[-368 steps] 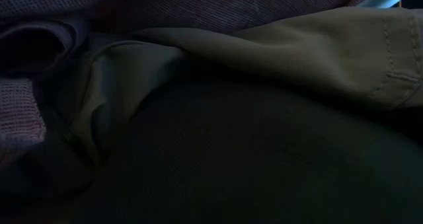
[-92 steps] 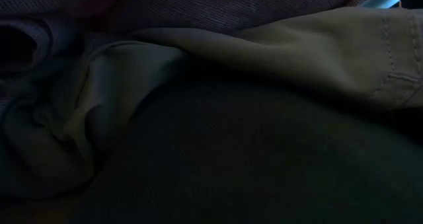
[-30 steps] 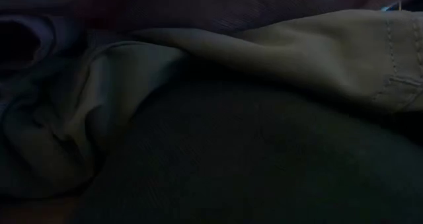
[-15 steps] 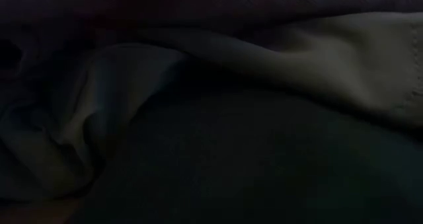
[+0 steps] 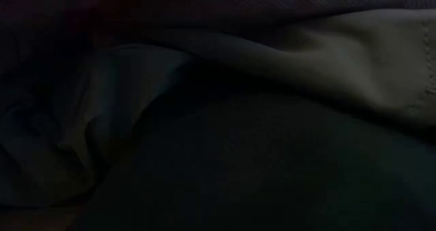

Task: Sort clothes
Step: Put the black underwear into the white bin

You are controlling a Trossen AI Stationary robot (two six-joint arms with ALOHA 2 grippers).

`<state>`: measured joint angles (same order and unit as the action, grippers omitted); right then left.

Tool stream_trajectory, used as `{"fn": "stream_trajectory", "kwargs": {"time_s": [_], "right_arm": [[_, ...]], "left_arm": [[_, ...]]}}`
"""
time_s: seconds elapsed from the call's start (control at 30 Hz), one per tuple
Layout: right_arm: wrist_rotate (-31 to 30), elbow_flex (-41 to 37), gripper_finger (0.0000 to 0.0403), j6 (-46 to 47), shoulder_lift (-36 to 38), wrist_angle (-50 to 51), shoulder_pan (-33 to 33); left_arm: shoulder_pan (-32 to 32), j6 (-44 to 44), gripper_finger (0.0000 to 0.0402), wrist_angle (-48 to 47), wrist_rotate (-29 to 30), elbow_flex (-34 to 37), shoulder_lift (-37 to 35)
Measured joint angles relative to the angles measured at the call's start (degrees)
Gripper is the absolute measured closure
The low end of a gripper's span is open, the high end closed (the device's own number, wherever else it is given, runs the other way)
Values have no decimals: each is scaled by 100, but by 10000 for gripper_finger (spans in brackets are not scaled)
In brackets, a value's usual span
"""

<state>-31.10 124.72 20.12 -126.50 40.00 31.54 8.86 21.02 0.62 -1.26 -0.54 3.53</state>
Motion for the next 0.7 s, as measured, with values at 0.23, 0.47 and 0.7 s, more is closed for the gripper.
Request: {"fn": "stream_trajectory", "kwargs": {"time_s": [0.23, 0.47, 0.7], "right_arm": [[439, -584, 229, -856, -5, -1825, -512], [625, -1014, 228, -1248, -194, -3032, -878], [694, -1018, 228, -1170, -764, -3438, -979]], "left_arm": [[0, 2, 245, 0, 0, 0, 0], [0, 4, 245, -1, 0, 0, 0], [0, -73, 245, 0, 0, 0, 0]]}}
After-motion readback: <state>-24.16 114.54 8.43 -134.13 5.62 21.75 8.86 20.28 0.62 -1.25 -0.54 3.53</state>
